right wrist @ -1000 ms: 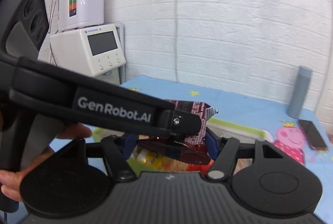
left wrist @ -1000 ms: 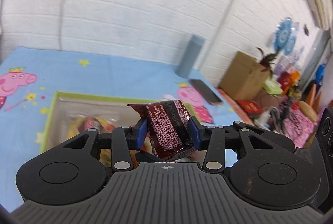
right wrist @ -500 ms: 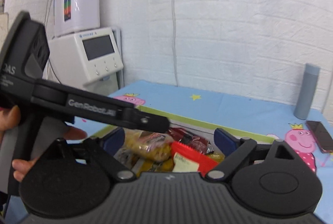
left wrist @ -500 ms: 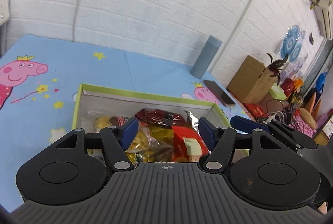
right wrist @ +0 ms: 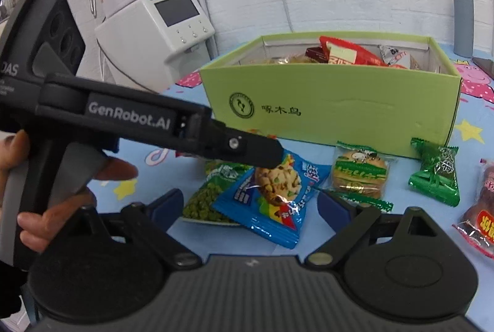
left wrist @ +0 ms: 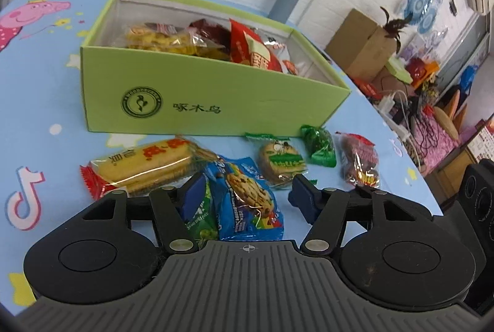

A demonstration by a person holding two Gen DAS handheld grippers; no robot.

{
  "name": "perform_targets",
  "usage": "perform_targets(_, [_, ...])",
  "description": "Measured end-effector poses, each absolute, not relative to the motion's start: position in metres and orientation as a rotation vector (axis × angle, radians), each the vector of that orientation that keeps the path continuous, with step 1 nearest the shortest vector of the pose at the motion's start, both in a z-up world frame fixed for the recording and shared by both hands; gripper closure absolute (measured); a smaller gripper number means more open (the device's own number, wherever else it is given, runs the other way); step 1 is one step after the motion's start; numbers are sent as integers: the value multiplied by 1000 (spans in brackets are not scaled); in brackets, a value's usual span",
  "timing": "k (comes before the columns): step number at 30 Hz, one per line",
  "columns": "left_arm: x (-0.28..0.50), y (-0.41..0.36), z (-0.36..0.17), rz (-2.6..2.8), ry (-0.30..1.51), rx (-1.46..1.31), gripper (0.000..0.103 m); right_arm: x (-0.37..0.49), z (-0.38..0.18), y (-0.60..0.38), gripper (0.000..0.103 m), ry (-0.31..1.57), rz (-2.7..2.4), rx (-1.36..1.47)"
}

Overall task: Organize snacks
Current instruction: 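Move the left gripper to the blue cookie snack bag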

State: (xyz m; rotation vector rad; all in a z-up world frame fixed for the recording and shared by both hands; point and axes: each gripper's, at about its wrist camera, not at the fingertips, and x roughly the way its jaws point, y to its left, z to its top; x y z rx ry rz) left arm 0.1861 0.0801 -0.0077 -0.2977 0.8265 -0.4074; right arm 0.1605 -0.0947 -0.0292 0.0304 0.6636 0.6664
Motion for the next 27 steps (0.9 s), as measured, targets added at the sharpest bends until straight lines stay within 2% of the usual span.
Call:
perform_targets(8, [193,62,-21,-419,871,-219,73,180,-39,-80,9,713,707,11])
perform_targets(16, [138,46,-14,-493,868,-315,72,126,-18,-103,9,670,688,1])
perform_targets(24, [74,15,-32,-475,890,-361,69,58,-31,-128,10,694,633,-6])
perform_targets(27, [67,10,-30,-429,880,-354,61,52,-36,-138,10,701,612,21])
